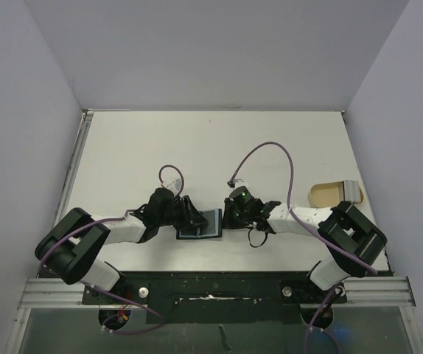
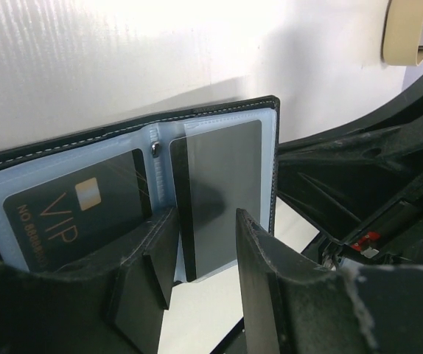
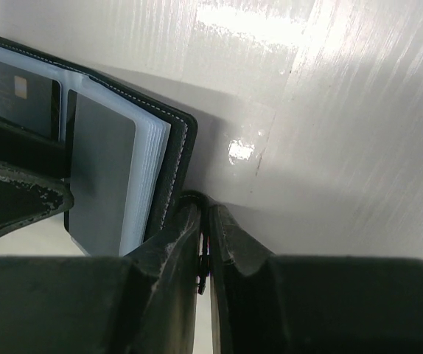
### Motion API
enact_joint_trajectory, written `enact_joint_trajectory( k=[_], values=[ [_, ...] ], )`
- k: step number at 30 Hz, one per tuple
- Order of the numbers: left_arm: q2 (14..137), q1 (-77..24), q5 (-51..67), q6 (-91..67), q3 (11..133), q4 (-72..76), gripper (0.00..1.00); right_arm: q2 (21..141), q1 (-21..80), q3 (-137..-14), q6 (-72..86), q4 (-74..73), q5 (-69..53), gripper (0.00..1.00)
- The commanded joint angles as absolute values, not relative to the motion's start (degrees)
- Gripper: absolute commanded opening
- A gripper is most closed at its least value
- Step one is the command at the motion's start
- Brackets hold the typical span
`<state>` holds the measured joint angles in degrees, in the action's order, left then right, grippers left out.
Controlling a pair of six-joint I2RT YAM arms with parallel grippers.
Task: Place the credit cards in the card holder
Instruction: Insert the credit card into the card holder, then turn over the card slot in the card holder.
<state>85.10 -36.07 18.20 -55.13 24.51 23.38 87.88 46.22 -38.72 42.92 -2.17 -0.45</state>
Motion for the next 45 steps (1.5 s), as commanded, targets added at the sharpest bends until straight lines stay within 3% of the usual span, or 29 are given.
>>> enact_joint_trajectory(
  k=[1, 13, 21, 29, 35, 45],
  values=[
    [84.26, -36.65, 19.66, -55.94, 25.22, 30.62, 0.35, 89.54, 46.32, -40.69, 40.64, -1.95, 2.45, 0.09],
    [85.08, -36.98, 19.95, -54.58, 27.03, 30.32, 0.36, 90.46, 44.68, -42.97, 38.59, -5.82, 4.98, 0.1],
    [80.64, -35.68, 18.69, -53.92, 27.77, 22.71, 0.54, 84.6, 44.12, -45.74, 38.66, -12.86, 7.65, 0.28],
    [71.16, -30.01, 16.51, -53.68, 27.29, 11.14, 0.55, 81.22, 45.64, -48.15, 40.98, -13.2, 6.28, 0.29],
    [66.9, -24.91, 18.6, -51.96, 26.59, 3.04, 0.55, 84.56, 49.3, -52.85, 42.75, -12.51, 6.58, 0.36],
    [64.2, -18.66, 26.46, -55.54, 20.6, 7.39, 0.55, 93.13, 53.56, -58.48, 43.26, -6.27, -0.38, 0.34]
  ],
)
